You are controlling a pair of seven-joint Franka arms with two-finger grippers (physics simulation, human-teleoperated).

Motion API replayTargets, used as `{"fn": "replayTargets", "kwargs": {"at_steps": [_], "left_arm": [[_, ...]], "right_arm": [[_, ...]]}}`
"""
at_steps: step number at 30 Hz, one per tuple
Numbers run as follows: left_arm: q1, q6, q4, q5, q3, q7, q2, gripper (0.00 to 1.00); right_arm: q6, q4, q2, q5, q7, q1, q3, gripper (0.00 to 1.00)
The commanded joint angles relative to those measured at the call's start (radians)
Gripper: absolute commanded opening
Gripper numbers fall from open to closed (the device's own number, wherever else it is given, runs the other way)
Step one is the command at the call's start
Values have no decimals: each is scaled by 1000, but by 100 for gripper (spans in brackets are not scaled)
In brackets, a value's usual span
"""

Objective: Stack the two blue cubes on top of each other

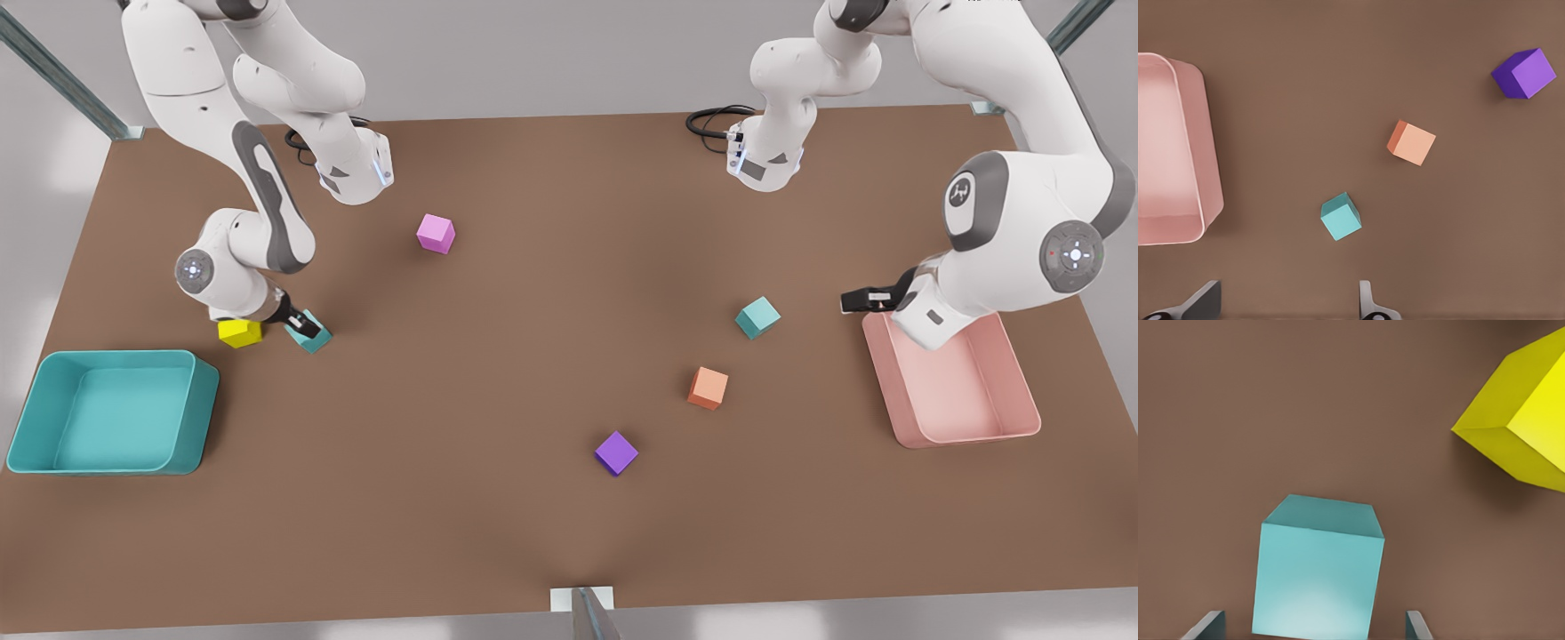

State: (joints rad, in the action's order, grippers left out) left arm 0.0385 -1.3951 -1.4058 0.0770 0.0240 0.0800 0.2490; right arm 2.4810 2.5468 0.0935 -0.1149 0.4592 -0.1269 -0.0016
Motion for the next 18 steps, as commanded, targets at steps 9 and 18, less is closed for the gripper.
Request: {"fn": "replayTargets", "kwargs": {"at_steps": [9,18], "left_arm": [[0,2,1,0,1,1,4,100],[-2,16,1,0,1,1,3,100]], "right_arm": [[52,1,29,-16,-47,0,0,100],[90,-5,100,-16,-47,-2,0,100]]}}
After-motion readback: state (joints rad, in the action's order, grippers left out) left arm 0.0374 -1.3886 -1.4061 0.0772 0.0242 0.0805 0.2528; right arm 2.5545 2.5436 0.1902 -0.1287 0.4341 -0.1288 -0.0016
